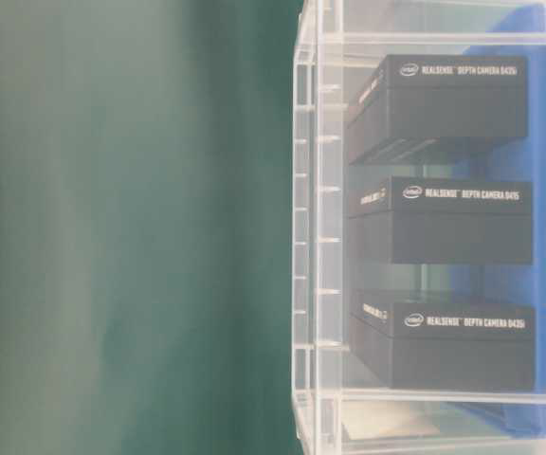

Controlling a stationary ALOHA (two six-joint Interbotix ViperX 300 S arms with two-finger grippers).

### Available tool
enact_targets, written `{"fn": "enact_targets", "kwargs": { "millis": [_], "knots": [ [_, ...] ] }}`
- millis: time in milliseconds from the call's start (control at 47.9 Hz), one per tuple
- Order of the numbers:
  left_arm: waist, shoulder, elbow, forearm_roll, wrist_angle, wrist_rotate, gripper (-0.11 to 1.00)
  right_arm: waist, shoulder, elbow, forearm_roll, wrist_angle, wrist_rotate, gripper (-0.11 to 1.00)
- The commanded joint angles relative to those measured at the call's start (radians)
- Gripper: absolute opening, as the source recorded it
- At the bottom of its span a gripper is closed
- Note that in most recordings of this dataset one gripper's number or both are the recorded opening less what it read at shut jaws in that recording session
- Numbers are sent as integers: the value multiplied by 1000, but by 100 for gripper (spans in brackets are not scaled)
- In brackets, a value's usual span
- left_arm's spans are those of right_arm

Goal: Take out the box from the case.
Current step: 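Open the right gripper and move it over the middle black box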

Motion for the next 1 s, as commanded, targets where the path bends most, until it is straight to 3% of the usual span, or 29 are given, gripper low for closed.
{"fn": "enact_targets", "kwargs": {
  "millis": [0, 439, 982],
  "knots": [
    [5, -3, -11, 2, -5, 0, 96, 5, 11, -35, -3, -3, 17, 95],
    [9, -3, 2, 2, -6, 0, 96, 100, 150, -152, -3, -46, 149, 95],
    [40, -5, 6, 3, -14, 2, 96, 183, 400, -410, -11, -63, 196, 95]
  ]
}}
